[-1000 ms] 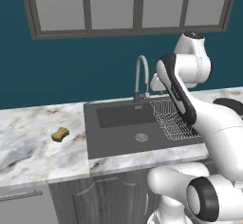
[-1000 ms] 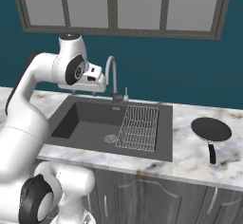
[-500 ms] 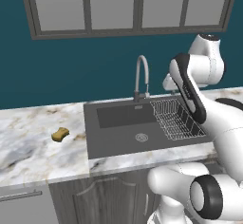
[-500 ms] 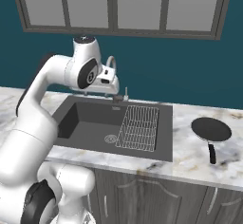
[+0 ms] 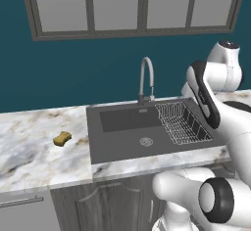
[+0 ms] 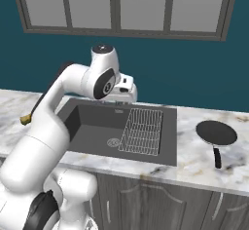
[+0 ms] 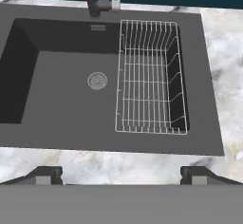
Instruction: Pick the pan and sponge and place them into the sink. Then turn on the water.
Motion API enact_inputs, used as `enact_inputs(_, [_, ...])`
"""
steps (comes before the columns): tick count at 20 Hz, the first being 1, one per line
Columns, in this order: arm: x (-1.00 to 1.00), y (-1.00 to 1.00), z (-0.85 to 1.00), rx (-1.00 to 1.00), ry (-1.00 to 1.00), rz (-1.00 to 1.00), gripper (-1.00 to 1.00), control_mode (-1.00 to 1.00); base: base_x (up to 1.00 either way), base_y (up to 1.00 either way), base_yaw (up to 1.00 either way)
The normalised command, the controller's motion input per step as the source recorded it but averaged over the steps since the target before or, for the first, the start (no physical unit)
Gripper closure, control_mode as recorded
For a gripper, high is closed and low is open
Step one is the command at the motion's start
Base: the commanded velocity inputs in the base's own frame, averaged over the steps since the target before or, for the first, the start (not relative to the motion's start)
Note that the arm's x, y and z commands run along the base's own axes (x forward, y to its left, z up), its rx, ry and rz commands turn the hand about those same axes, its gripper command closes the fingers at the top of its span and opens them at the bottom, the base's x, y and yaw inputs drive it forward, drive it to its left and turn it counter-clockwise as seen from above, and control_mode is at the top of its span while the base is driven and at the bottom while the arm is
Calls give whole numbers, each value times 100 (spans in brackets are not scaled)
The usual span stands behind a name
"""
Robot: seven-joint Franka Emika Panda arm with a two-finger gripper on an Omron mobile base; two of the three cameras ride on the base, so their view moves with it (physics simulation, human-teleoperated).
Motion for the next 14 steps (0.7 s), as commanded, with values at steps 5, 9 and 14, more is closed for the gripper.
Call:
enact_inputs(5, [16,-58,-25,-4,0,0,-100,-100,0,0,0])
enact_inputs(9, [21,-59,-26,-4,0,0,-100,-100,0,0,0])
enact_inputs(14, [23,-57,-28,-3,0,0,-100,-100,0,0,0])
